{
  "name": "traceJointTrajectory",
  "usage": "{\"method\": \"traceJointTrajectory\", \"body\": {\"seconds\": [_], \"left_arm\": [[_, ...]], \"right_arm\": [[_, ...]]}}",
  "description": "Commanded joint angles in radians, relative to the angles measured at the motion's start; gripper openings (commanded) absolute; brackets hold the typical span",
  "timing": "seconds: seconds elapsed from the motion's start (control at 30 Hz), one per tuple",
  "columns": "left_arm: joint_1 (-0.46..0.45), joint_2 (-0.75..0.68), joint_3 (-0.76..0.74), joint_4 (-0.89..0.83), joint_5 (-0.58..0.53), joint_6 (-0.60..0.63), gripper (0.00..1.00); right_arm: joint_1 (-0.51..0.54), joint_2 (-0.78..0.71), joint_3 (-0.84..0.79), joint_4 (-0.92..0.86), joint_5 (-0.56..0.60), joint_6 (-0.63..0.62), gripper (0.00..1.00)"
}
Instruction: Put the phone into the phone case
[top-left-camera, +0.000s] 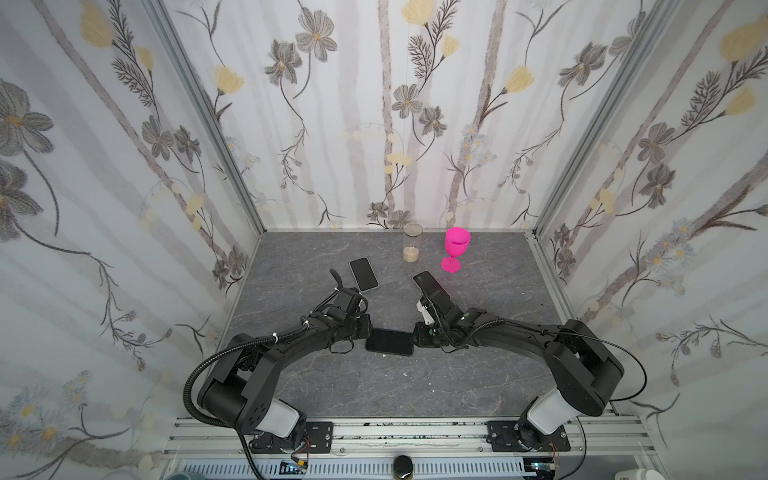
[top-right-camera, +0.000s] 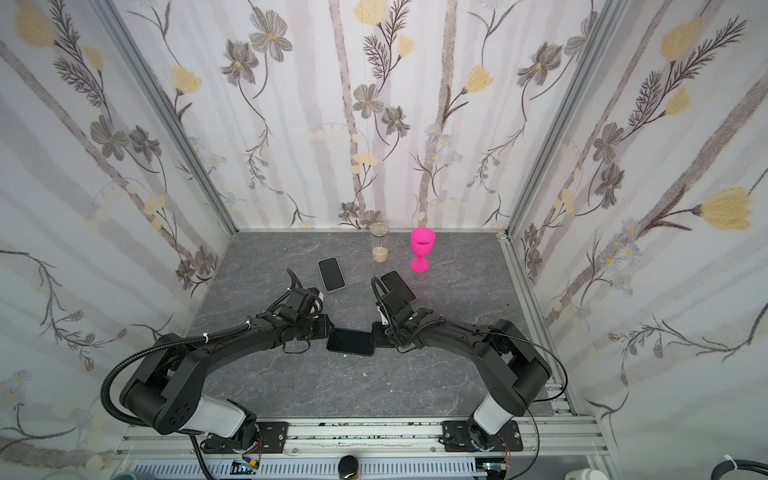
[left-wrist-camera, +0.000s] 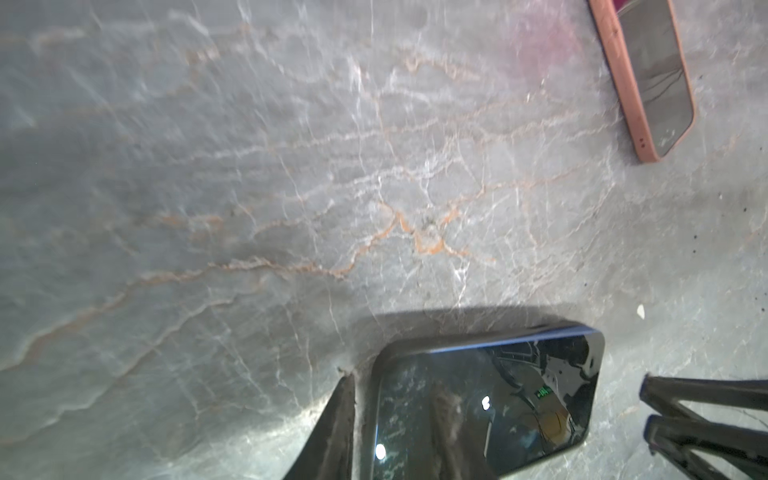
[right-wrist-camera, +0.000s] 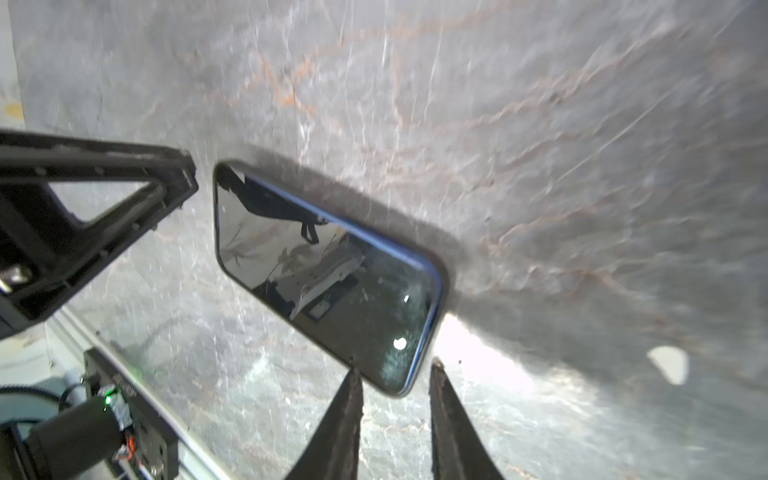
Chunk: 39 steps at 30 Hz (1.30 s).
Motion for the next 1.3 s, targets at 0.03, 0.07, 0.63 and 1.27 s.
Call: {"method": "traceJointTrajectory", "body": {"seconds": [0.03,0.07,0.63,1.27], "left_arm": [[0.003,0.037,0.027,0.009,-0.006,0.007,0.3],[0.002,0.049,0.031,0.011,0.001,0.005,0.29],[0.002,0.076,0.037,0.01,0.015,0.008,0.25],[0.002,0.056,0.045,-0.011,0.009,0.003,0.27]], "right_arm": [[-0.016,0.034,0.044,-0.047,0.052,-0.049,0.25],[-0.018,0.047,0.055,-0.052,0.054,-0.056,0.23],[-0.021,0.174,0.148,-0.122,0.069,-0.106,0.15],[0.012,0.244,0.186,-0.265,0.095,-0.131,0.11]]}}
